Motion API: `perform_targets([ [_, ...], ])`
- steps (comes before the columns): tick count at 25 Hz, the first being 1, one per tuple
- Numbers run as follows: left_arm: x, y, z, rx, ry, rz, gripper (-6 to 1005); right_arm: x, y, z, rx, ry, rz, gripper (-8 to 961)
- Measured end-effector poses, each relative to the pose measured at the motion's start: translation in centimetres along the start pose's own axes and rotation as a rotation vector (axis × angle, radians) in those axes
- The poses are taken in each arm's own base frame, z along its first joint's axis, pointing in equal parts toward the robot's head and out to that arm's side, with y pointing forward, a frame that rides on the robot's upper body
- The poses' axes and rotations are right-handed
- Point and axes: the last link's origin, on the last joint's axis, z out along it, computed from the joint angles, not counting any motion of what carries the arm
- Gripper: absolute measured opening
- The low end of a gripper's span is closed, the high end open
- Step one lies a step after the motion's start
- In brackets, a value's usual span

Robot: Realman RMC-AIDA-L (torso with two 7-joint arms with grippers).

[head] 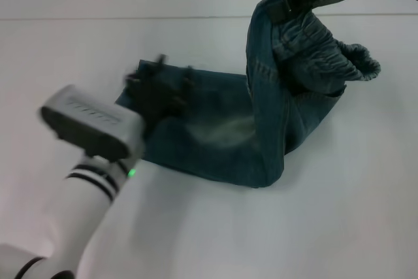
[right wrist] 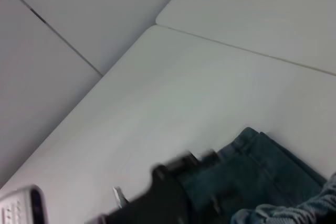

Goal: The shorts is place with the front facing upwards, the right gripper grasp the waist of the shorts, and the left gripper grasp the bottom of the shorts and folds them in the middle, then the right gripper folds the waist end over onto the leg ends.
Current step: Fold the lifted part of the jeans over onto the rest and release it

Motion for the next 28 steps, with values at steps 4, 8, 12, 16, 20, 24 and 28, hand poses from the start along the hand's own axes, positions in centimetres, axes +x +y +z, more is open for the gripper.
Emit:
perform_targets([
  [4, -0.5, -2.9, -1.7, 0.147, 0.041, -0.028, 537, 0.0, 0.2, 0.4, -0.011, 0.007, -0.005, 113],
  [8, -0.6, -6.2, -4.4, 0.348, 0.119, -0.064, 548, -0.2, 0.4, 1.8, -0.028, 0.016, -0.018, 114],
  [12, -0.9, -8.7, -6.9, 0.493, 0.181, -0.123, 558, -0.5, 0.9, 3.9, -0.054, 0.031, -0.042, 127],
  [16, -1.7, -10.4, -9.0, 0.542, 0.216, -0.209, 565, -1.1, 1.9, 6.4, -0.047, 0.048, -0.097, 140],
  [20, -2.5, -11.4, -10.2, 0.548, 0.222, -0.271, 559, -1.0, 3.1, 9.4, -0.046, 0.093, -0.146, 153],
  [24, -2.7, -11.5, -10.7, 0.549, 0.219, -0.281, 555, -0.5, 4.3, 12.3, -0.032, 0.146, -0.205, 167],
  [28, -2.8, -11.5, -10.7, 0.547, 0.214, -0.282, 556, -0.2, 5.2, 14.3, -0.012, 0.171, -0.245, 180],
])
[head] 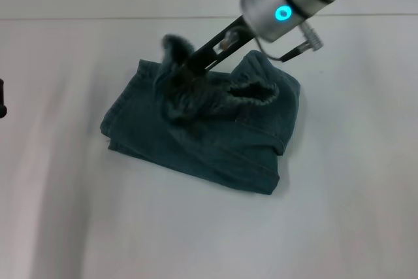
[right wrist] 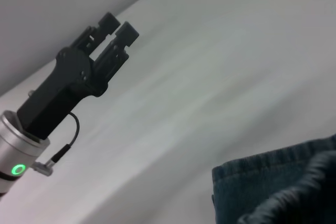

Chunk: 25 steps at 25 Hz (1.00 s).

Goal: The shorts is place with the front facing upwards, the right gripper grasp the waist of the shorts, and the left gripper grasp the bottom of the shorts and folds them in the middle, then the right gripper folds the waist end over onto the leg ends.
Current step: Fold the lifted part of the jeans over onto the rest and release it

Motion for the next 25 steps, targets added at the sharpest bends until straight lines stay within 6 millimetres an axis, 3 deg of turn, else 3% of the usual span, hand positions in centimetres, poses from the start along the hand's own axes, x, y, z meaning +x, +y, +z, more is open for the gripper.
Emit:
perform_targets([
  [4, -0.1, 0.1, -0.1, -0.011, -0.008, 0.002, 556, -0.4, 0.2, 0.6, 0.020, -0.002, -0.019, 193],
  [13, -0.4, 0.3, -0.3, -0.021, -0.026, 0.004, 558, -0.5, 0.1, 0.0, 0.033, 0.020, -0.050, 582],
  [20, -0.4, 0.1, -0.1, -0.022, -0.028, -0.016, 559, 0.3, 0.1, -2.5, -0.002, 0.083, -0.072, 856],
  [25, -0.6, 0.5, -0.2, -0.077, -0.043, -0.028, 560, 1.9, -0.6, -4.0, -0.010, 0.082, -0.067, 857],
])
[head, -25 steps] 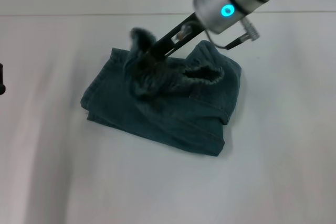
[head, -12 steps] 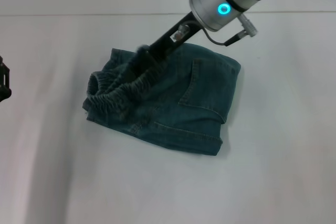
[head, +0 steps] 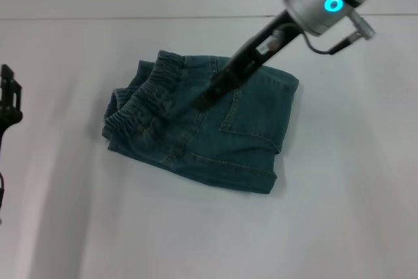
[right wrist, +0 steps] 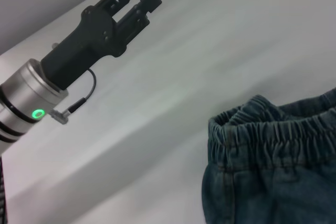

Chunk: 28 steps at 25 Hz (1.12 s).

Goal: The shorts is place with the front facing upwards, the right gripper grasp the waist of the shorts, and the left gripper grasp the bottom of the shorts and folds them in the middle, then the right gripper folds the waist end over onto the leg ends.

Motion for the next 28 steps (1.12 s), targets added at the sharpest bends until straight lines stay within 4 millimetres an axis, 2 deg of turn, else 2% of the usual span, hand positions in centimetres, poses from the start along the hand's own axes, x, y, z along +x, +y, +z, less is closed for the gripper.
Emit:
perform_targets([
  [5, 0.1, -0.8, -0.5, -0.156, -0.042, -0.074, 561, 3.9, -1.2, -2.0, -0.023, -0.151, 0.014, 858],
  [6, 0.3, -1.3, -0.7, -0.200, -0.056, -0.088, 561, 5.4, -1.5, -2.4, -0.044, -0.201, 0.007, 858],
  [7, 0.7, -1.9, -0.9, -0.245, -0.067, -0.107, 561, 7.7, -1.8, -3.2, -0.070, -0.290, -0.010, 858],
  [8, 1.1, -2.5, -1.1, -0.292, -0.084, -0.128, 561, 7.7, -1.8, -3.2, -0.070, -0.290, -0.010, 858],
  [10, 2.2, -3.5, -1.4, -0.391, -0.125, -0.154, 562, 10.4, -2.1, -4.0, -0.083, -0.385, -0.016, 858],
  [11, 2.8, -3.8, -1.6, -0.453, -0.156, -0.168, 562, 13.0, -2.4, -4.4, -0.079, -0.462, -0.014, 858],
  [12, 3.5, -4.1, -1.6, -0.524, -0.199, -0.179, 562, 13.0, -2.4, -4.4, -0.079, -0.462, -0.014, 858],
  [17, 5.3, -3.7, -2.0, -0.819, -0.471, -0.156, 563, 18.9, -2.2, -4.1, -0.032, -0.543, -0.009, 858],
  [22, 5.7, -2.5, -2.0, -0.995, -0.701, -0.134, 564, 22.9, -1.6, -3.2, -0.017, -0.555, 0.013, 858],
  [25, 5.7, -2.1, -1.7, -1.018, -0.719, -0.132, 564, 24.7, -1.6, -2.8, -0.008, -0.550, 0.040, 858],
  [28, 5.7, -1.5, -1.4, -1.047, -0.729, -0.125, 565, 25.5, -1.6, -2.5, 0.008, -0.557, 0.048, 858],
])
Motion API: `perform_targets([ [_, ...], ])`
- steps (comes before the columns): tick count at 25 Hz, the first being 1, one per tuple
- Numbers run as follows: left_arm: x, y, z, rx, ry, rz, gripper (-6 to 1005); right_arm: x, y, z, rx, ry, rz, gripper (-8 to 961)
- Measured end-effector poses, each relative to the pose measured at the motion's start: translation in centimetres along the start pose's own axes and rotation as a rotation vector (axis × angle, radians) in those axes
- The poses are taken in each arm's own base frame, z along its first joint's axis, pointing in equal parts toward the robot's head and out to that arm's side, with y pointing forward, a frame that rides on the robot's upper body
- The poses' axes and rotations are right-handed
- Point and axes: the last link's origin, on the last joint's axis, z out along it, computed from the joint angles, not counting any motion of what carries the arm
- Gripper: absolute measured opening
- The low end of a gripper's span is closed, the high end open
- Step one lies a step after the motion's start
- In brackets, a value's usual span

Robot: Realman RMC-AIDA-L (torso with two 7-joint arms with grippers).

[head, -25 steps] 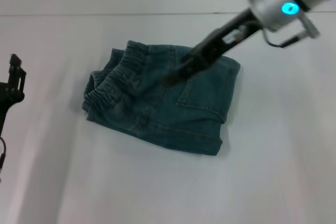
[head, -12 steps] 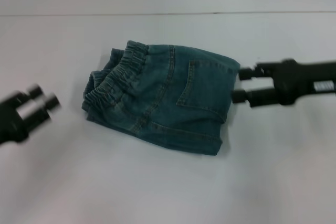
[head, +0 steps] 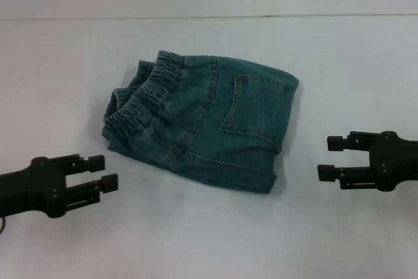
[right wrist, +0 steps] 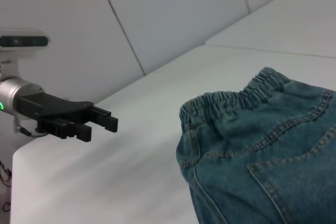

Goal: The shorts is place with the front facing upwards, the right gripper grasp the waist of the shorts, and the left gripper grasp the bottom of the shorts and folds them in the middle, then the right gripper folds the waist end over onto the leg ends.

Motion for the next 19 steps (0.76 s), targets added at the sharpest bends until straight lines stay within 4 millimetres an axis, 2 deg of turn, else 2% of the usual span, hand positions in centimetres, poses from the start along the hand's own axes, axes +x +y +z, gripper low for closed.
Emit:
perform_targets([
  [7, 0.7, 0.0, 1.0, -0.033, -0.030, 0.007, 616, 0.5, -0.2, 0.3, 0.018, -0.004, -0.003, 858],
  [19, 0.8, 0.1, 1.5, -0.041, -0.032, 0.005, 615, 0.6, -0.4, 1.2, 0.033, -0.004, -0.002, 858],
])
